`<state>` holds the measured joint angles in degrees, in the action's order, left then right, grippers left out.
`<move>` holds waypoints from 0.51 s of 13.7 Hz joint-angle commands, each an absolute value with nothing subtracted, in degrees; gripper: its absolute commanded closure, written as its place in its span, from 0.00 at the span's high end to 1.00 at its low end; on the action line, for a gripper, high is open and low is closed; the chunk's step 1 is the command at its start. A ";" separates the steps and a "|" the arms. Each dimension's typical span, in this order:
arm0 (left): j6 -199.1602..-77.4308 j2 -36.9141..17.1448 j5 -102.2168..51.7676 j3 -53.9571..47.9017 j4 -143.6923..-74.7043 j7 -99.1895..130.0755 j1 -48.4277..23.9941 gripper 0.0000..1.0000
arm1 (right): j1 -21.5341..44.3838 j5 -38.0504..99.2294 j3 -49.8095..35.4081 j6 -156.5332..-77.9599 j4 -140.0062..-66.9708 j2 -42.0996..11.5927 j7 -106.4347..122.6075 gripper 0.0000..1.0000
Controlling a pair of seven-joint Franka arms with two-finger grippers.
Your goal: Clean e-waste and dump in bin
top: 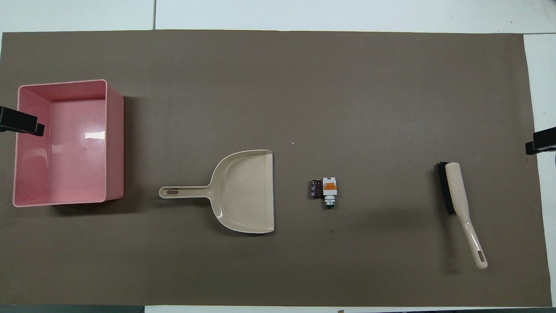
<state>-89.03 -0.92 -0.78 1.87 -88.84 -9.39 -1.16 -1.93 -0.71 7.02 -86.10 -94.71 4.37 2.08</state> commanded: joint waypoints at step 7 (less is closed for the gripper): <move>-89.30 -0.09 -1.32 1.67 -89.91 -9.05 -0.79 1.00 | -2.55 -0.79 6.68 -87.19 -96.50 5.71 2.99 0.99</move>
